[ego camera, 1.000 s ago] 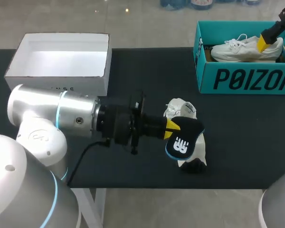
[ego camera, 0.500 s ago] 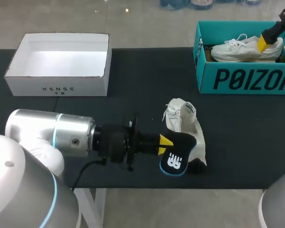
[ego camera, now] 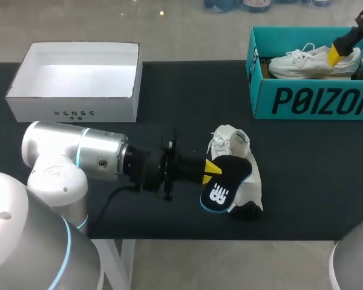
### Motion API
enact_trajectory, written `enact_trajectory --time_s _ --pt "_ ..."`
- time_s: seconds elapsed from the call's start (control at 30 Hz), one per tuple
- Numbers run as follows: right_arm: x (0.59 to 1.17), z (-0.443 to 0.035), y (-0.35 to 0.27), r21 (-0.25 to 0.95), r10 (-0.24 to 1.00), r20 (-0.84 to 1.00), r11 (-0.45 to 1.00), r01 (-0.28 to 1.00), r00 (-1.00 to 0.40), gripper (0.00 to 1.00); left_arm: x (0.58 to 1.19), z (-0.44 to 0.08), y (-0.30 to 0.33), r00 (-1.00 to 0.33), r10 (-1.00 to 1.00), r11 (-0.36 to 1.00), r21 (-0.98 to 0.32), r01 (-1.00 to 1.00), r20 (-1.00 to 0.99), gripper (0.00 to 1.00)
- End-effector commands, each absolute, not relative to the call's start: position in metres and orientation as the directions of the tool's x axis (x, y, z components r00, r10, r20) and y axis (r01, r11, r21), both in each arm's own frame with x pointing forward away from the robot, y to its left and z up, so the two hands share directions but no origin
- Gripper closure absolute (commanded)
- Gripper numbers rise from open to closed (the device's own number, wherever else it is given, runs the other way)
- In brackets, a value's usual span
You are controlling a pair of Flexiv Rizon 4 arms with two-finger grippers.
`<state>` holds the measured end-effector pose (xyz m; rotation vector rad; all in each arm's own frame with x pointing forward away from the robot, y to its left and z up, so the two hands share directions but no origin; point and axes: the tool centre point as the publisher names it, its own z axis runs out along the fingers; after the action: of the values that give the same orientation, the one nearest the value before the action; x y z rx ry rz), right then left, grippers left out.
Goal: Take the shoe out of the shoebox, open the shoe tongue, remove and reinsert the insole, then place the shoe into the shoebox
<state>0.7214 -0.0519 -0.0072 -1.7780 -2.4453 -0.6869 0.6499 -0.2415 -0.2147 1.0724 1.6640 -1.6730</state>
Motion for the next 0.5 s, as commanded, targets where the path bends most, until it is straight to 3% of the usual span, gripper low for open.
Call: enact_trajectory --time_s 0.03,0.5 --pt "0.724 -0.006 -0.051 0.320 0.896 0.286 0.245 0.915 -0.340 0.00 0.676 -0.234 -0.276 -0.539 0.181 -0.160 -0.565 0.809 -0.823 1.00" --pt "0.724 -0.006 -0.051 0.320 0.896 0.286 0.245 0.915 -0.340 0.00 0.693 -0.267 -0.288 -0.570 0.196 -0.125 -0.597 0.792 -0.798 1.00"
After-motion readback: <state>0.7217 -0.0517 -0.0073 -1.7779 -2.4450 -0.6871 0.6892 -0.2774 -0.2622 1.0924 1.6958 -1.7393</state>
